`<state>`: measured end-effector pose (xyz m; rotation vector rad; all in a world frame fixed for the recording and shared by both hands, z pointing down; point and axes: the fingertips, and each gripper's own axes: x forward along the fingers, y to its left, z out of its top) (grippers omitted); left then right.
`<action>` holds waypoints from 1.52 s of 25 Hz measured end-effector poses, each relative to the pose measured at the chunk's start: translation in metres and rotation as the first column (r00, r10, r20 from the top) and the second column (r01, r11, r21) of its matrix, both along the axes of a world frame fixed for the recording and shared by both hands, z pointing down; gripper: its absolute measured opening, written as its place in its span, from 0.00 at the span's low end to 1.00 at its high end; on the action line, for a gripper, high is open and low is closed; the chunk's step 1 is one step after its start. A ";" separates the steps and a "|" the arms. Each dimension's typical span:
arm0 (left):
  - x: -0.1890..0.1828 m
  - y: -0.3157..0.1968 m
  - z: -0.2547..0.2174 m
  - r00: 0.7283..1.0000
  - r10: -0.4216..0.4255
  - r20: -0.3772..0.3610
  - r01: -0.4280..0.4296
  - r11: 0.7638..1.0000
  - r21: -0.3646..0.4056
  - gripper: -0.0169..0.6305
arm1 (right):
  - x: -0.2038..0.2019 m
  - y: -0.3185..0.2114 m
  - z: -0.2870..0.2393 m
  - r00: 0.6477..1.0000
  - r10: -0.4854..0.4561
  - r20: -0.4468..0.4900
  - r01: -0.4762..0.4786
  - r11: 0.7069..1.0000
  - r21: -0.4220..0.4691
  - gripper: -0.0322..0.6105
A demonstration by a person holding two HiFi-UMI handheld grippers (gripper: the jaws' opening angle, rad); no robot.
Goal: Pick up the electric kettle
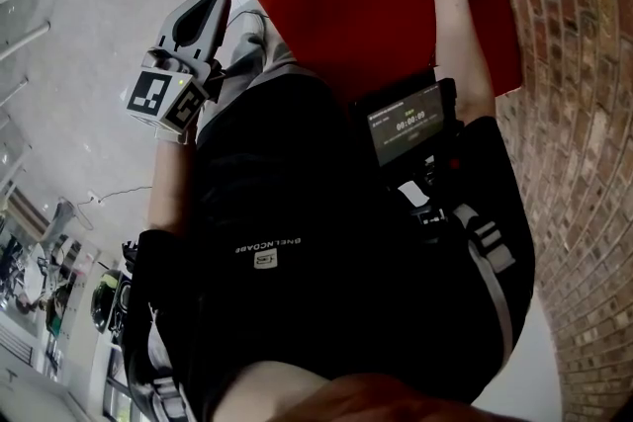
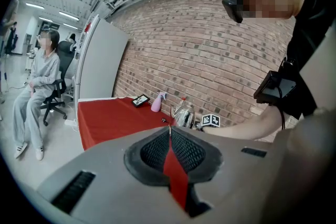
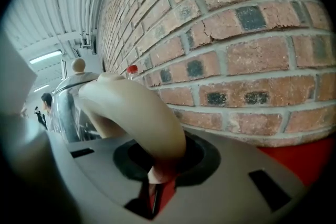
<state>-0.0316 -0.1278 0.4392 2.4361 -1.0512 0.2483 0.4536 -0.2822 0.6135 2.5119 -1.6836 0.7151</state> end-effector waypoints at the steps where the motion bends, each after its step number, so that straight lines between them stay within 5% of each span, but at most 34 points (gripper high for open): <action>1: 0.001 0.000 0.000 1.000 0.000 -0.002 0.000 1.000 -0.002 0.04 | 0.001 0.000 0.000 1.000 0.007 0.004 -0.007 1.000 0.003 0.16; 23: 0.006 -0.006 0.006 1.000 0.021 -0.017 -0.021 1.000 0.008 0.04 | 0.010 0.003 -0.022 0.996 0.058 0.065 -0.062 0.996 0.068 0.18; 38: -0.010 -0.010 -0.025 0.993 0.107 -0.045 -0.104 0.992 0.067 0.04 | -0.040 0.011 -0.095 0.996 -0.006 0.087 -0.008 0.986 0.167 0.18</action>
